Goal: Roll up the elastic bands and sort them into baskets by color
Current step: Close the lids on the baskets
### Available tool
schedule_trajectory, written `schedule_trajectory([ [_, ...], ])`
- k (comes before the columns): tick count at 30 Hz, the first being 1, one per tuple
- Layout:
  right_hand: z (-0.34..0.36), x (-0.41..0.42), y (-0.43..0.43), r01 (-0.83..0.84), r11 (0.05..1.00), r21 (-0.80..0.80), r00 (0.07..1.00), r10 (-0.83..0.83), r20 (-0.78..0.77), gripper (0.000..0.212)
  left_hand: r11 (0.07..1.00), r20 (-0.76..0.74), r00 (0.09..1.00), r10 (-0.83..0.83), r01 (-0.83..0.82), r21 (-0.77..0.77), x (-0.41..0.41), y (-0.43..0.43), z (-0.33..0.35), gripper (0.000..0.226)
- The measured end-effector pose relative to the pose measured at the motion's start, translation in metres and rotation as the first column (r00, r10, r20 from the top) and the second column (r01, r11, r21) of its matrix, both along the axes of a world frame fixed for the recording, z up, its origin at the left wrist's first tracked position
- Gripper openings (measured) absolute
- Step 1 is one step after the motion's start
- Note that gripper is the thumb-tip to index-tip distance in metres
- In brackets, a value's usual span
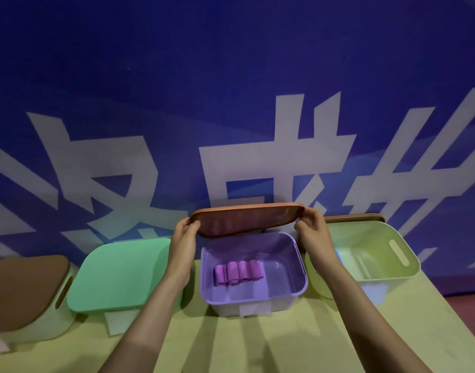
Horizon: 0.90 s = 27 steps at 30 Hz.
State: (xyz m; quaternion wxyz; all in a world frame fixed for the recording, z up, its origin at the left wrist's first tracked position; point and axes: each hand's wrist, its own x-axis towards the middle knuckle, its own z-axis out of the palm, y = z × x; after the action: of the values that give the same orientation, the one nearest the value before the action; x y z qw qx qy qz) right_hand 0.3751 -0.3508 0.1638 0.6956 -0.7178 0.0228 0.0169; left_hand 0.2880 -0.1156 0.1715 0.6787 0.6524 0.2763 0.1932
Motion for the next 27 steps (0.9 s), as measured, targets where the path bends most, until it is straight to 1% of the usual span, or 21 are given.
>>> schedule_trajectory([
  [2,-0.005,-0.008,-0.004,0.032,0.999,0.036,0.999,-0.032,-0.022,0.026,1.000,0.001,1.000,0.002,-0.002,-0.028,-0.006,-0.001,-0.007,0.019],
  [5,-0.015,-0.019,-0.010,0.102,0.985,0.137,0.992,-0.090,-0.088,0.030,0.990,0.037,0.998,0.054,-0.049,-0.129,-0.020,-0.010,-0.011,0.028],
  [7,-0.018,-0.025,-0.013,0.134,0.965,0.225,0.985,-0.105,-0.137,0.028,0.972,0.066,0.992,0.107,-0.090,-0.219,-0.027,-0.014,-0.012,0.026],
  [8,-0.019,-0.029,-0.015,0.129,0.954,0.271,0.982,-0.085,-0.171,0.029,0.963,0.073,0.990,0.122,-0.100,-0.252,-0.030,-0.015,-0.014,0.024],
  [10,-0.023,-0.036,-0.017,0.140,0.938,0.318,0.972,-0.069,-0.223,0.027,0.962,0.037,0.993,0.108,-0.095,-0.257,-0.035,-0.015,-0.022,0.019],
  [12,-0.034,-0.040,-0.020,0.133,0.975,0.180,0.973,-0.094,-0.210,0.016,0.979,-0.030,0.998,0.060,-0.065,-0.195,-0.039,-0.017,-0.033,0.008],
  [13,-0.040,-0.043,-0.021,0.123,0.986,0.110,0.977,-0.101,-0.188,0.008,0.986,-0.061,0.998,0.031,-0.041,-0.161,-0.042,-0.019,-0.037,0.014],
  [16,-0.056,-0.048,-0.023,0.091,0.996,0.008,0.976,-0.087,-0.201,0.024,0.993,-0.104,0.995,-0.001,-0.011,-0.119,-0.052,-0.027,-0.043,0.034],
  [20,-0.065,-0.055,-0.020,0.031,0.989,-0.146,0.981,-0.059,-0.188,0.032,0.997,-0.135,0.990,-0.036,0.025,-0.077,-0.063,-0.031,-0.051,0.042],
  [22,-0.068,-0.058,-0.018,0.028,0.975,-0.221,0.985,-0.065,-0.159,0.035,0.997,-0.155,0.986,-0.054,0.046,-0.056,-0.066,-0.032,-0.056,0.044],
  [24,-0.069,-0.060,-0.017,0.042,0.968,-0.249,0.987,-0.079,-0.140,0.038,0.997,-0.155,0.986,-0.056,0.048,-0.058,-0.068,-0.035,-0.059,0.046],
  [27,-0.070,-0.063,-0.016,0.064,0.971,-0.230,0.984,-0.100,-0.149,0.040,0.996,-0.135,0.988,-0.072,0.063,-0.068,-0.070,-0.038,-0.060,0.050],
])
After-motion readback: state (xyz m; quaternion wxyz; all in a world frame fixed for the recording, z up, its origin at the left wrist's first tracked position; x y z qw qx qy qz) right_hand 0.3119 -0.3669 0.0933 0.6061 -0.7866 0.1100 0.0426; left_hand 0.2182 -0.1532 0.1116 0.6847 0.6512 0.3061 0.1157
